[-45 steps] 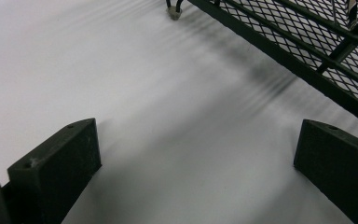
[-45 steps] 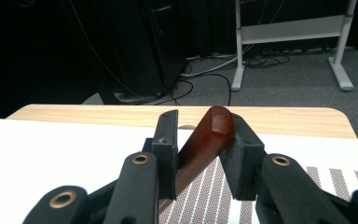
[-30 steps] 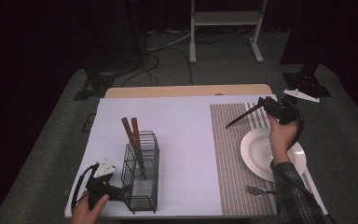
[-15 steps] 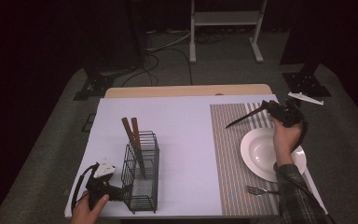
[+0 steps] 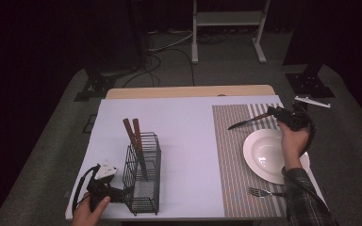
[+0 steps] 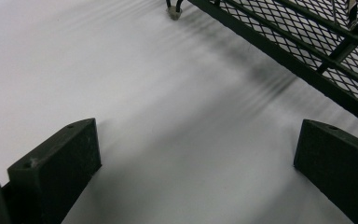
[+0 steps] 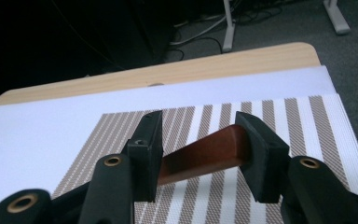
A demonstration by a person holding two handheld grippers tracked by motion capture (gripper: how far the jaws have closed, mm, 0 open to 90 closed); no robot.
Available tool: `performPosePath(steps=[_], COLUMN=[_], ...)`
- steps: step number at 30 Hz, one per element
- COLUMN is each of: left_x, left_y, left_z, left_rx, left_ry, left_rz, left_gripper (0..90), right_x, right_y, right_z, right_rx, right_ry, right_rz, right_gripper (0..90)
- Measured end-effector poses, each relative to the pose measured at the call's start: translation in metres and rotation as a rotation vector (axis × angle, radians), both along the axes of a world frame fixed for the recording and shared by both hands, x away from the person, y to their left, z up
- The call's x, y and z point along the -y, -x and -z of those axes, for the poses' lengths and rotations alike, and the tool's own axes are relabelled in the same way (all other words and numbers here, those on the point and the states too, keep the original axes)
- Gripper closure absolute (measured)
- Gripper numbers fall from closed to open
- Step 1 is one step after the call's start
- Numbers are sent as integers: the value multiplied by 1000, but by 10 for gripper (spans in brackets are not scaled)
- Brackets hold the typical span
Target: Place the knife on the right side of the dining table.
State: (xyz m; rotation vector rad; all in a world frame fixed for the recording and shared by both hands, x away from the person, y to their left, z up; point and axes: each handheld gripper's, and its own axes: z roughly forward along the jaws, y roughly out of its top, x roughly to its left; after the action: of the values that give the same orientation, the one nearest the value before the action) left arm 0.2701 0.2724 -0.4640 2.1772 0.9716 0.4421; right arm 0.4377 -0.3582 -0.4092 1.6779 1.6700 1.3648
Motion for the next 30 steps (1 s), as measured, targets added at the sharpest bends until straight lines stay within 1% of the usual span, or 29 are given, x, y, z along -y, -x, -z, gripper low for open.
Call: performPosePath(steps=[2,3,5,9,11,14,15,16,18,19,20,21,22,23,30], left_x=[0,0,0,0,0,0,0,0,0,0,0,0,0,0,0], left_y=[0,0,0,0,0,0,0,0,0,0,0,0,0,0,0], left_z=[0,0,0,0,0,0,0,0,0,0,0,0,0,0,0], left_rx=[0,0,0,-1,-1,0,-1,-1,0,-1,0,0,0,0,0], left_ry=[0,0,1,0,0,0,0,0,0,0,1,0,0,0,0], left_rz=[0,0,0,-1,0,0,0,0,0,0,0,0,0,0,-1], left_gripper=[0,0,0,0,0,0,0,0,0,0,0,0,0,0,0], right_x=[1,3,4,6,7,8,9,9,10,10,10,9,9,9,9], right_y=[0,-1,-1,-2,-2,-3,-4,-4,-5,-5,-5,-6,-6,-8,-10], right_z=[1,4,6,10,11,14,16,16,18,18,18,20,20,21,24], right_rx=[-9,-26,-44,-72,-78,-106,-129,-129,-150,-150,-156,-174,-174,-187,-214], right_ry=[-2,-4,-4,-5,-2,3,6,6,11,11,16,33,33,49,61], right_rz=[1,0,-1,-3,-5,-11,-16,-16,-17,-17,-17,-16,-16,-19,-18], right_gripper=[517,496,487,467,458,426,406,406,394,394,389,376,376,360,342])
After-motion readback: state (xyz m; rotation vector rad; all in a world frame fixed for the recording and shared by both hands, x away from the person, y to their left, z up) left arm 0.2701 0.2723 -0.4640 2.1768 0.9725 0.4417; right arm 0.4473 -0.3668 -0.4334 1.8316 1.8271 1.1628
